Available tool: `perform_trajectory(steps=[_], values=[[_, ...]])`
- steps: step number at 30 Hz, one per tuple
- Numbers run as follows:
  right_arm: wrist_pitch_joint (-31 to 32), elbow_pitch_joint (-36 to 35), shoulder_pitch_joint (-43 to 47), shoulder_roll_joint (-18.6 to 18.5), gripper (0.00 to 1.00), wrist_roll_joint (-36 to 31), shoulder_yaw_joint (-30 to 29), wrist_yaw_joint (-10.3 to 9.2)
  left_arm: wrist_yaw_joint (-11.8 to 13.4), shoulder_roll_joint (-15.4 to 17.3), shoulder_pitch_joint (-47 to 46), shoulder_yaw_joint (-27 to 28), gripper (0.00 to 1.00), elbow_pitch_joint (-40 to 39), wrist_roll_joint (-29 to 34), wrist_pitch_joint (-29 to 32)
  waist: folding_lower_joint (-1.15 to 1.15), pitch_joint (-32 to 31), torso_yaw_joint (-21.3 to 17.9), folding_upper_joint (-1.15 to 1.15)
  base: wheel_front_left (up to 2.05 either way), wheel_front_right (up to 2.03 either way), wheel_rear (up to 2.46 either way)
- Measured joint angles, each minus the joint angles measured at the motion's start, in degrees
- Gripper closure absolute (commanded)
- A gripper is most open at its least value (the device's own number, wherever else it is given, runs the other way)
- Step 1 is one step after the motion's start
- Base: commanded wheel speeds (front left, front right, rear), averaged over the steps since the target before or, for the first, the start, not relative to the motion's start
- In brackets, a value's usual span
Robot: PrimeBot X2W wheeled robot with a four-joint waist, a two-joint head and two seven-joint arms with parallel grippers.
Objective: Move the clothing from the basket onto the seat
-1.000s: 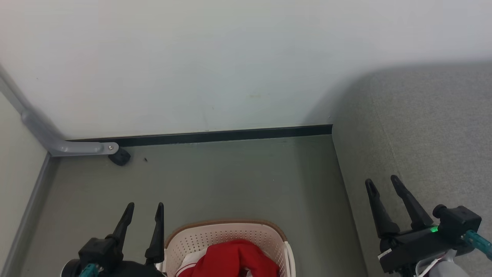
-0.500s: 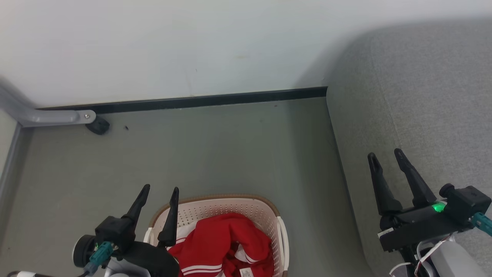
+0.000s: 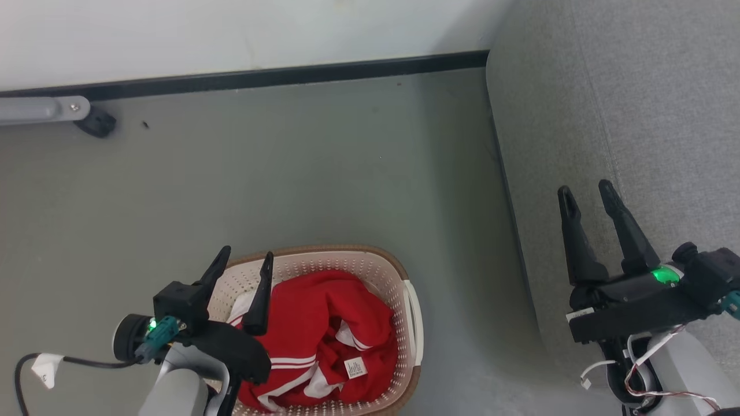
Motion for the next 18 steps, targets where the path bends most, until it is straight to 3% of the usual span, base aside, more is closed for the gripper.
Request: perform_trajectory(steps=[18], values=[[0.0, -3.7, -5.9, 4.4, 0.00, 0.2, -2.2, 0.70, -1.5, -0.1, -6.3, -2.2, 0.00, 11.4, 0.3, 4.1, 0.00, 10.5, -3.3, 0.00, 0.00, 0.00, 0.00]])
